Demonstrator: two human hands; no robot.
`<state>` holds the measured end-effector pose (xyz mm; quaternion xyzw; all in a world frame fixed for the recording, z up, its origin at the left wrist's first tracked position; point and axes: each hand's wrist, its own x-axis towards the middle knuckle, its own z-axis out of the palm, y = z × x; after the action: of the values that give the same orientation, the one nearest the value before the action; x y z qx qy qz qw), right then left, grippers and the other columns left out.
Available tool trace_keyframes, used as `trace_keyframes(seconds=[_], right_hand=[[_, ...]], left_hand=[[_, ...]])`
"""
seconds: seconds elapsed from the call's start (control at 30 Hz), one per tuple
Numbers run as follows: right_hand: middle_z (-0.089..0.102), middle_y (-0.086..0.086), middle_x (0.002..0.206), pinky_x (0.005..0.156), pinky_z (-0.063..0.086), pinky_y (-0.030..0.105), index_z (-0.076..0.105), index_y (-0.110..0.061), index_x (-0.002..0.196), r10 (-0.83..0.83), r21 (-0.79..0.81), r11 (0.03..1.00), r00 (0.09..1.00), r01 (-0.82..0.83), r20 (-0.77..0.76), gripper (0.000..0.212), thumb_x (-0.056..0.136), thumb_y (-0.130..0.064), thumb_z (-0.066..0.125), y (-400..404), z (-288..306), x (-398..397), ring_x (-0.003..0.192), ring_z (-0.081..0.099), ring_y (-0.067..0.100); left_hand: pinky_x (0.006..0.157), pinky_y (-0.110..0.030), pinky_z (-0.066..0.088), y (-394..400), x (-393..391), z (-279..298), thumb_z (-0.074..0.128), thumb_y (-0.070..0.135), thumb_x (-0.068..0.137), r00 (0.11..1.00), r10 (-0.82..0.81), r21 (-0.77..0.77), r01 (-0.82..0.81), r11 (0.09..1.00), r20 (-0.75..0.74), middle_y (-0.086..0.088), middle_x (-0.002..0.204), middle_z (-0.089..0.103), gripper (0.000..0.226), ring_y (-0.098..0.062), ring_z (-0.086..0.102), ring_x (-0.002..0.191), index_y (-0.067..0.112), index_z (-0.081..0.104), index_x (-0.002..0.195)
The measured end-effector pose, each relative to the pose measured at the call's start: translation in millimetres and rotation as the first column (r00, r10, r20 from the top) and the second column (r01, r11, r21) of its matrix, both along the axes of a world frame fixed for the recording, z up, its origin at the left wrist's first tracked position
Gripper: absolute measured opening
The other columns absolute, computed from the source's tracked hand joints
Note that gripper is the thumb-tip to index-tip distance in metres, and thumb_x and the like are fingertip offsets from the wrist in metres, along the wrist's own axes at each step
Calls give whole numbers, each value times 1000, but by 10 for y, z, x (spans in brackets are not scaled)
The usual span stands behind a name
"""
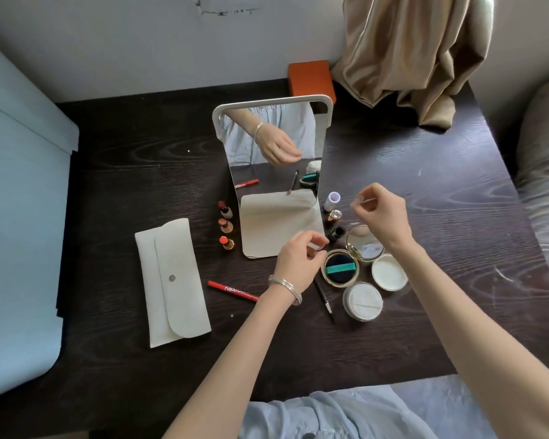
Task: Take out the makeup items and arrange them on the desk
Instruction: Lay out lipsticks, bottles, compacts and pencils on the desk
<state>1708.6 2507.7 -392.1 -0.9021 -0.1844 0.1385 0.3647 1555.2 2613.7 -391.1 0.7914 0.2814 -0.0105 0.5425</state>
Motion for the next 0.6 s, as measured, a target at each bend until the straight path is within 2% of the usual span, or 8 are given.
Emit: trace_keyframes(seconds=[0.13, 0.23, 0.37, 0.5, 0.6], right_hand=[[63, -4, 78, 78, 52, 37, 53, -19, 79, 99, -174, 979, 993, -110, -69, 15, 77, -10, 65, 105, -164, 241, 80, 66, 21], [63, -4, 80, 81, 53, 41, 54, -19, 82, 110, -220, 966, 987, -133, -114, 14, 76, -11, 65, 158, -276, 334, 83, 65, 24], [66, -3, 84, 79, 51, 38, 52, -22, 81, 115, -258, 954, 981, -153, -156, 17, 74, -12, 64, 228, -383, 415, 86, 63, 27], [65, 1, 92, 68, 39, 31, 54, -19, 79, 129, -336, 929, 987, -154, -94, 12, 75, -10, 61, 266, -424, 497, 89, 58, 30], [64, 4, 100, 73, 42, 33, 63, -16, 86, 183, -389, 903, 982, -183, -37, 13, 77, -8, 59, 296, -432, 537, 95, 58, 31]], left_hand=[[82, -30, 52, 15, 218, 80, 61, 10, 85, 1000, 4, 26, -4, 1000, 14, 0, 103, 64, 15, -13, 60, 84, 17, 65, 98], [81, -30, 52, 52, 301, 127, 60, 10, 85, 1000, 13, 38, -13, 999, 19, 2, 102, 64, 15, -14, 61, 85, 17, 65, 98], [80, -27, 51, 102, 289, 106, 58, 10, 87, 1000, 10, 48, -9, 999, -7, 2, 103, 63, 14, -11, 59, 85, 17, 65, 97], [79, -28, 51, 117, 219, 33, 57, 12, 88, 998, 14, 62, -11, 998, -55, 3, 103, 63, 13, -13, 60, 88, 17, 65, 97], [79, -27, 52, 116, 191, -10, 57, 13, 89, 996, 9, 59, -4, 998, -85, 5, 102, 62, 13, -12, 59, 88, 17, 64, 98]])
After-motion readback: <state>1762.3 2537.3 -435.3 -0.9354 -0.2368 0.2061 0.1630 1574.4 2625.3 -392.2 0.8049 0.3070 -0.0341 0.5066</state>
